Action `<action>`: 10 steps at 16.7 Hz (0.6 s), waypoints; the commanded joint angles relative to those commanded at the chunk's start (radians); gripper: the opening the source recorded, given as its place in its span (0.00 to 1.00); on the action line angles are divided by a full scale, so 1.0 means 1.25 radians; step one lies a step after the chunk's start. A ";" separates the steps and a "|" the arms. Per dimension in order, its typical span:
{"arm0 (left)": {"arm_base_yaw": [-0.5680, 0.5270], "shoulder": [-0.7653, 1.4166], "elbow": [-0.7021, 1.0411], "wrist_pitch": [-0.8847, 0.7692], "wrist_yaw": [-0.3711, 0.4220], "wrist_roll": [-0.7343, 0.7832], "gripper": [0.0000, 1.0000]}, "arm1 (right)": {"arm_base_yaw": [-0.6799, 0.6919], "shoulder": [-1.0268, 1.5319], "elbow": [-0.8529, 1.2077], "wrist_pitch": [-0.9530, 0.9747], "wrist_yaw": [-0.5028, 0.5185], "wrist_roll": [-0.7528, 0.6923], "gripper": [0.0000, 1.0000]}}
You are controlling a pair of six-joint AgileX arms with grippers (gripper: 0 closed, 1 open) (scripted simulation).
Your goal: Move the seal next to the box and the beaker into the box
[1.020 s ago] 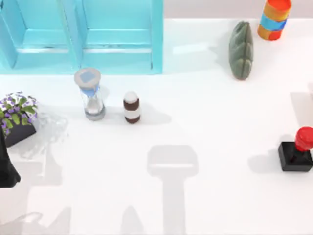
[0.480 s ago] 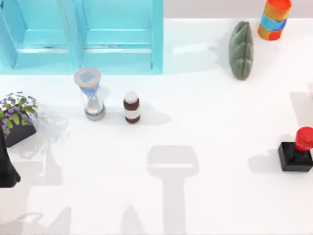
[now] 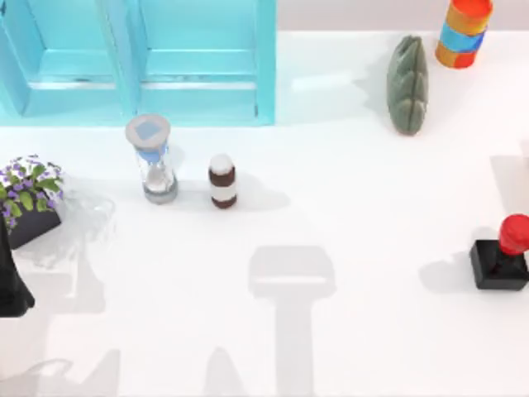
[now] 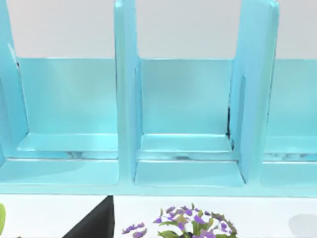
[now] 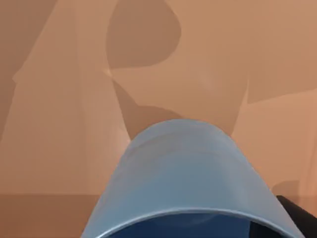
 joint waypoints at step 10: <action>0.000 0.000 0.000 0.000 0.000 0.000 1.00 | 0.000 0.000 0.000 0.000 0.000 0.000 0.90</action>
